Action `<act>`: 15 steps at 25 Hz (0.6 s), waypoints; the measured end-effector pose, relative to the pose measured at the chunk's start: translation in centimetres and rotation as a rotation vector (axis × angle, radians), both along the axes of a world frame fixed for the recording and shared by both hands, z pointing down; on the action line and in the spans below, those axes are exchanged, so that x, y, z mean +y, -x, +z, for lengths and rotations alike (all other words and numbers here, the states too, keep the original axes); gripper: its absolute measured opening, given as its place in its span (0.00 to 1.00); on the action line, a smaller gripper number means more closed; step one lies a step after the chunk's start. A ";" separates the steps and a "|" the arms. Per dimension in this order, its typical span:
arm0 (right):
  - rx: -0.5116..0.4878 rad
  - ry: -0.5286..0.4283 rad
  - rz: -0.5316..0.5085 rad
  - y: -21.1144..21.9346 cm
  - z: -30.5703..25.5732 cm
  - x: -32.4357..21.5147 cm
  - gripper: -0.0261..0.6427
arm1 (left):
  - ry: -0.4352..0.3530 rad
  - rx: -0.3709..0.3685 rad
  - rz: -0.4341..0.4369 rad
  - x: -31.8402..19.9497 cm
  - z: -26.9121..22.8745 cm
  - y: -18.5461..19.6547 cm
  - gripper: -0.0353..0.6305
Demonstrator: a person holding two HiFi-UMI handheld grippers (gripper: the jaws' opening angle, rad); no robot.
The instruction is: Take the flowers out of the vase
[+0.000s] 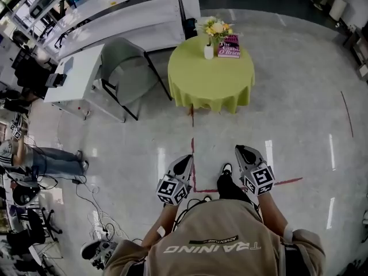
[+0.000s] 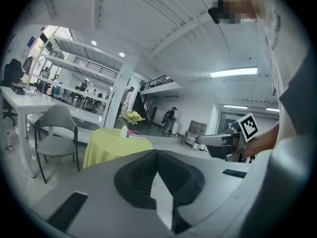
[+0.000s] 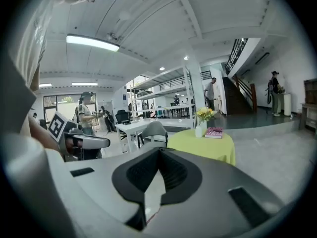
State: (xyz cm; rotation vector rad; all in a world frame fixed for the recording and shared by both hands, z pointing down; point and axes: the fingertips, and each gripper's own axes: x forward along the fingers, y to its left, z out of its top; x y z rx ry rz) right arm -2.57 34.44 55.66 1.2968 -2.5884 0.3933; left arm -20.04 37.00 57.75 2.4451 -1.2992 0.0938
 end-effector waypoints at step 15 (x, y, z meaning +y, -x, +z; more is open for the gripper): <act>-0.067 -0.060 -0.076 -9.1 -0.3 -17.7 0.04 | -0.073 -0.037 -0.131 -16.5 -3.9 -8.1 0.06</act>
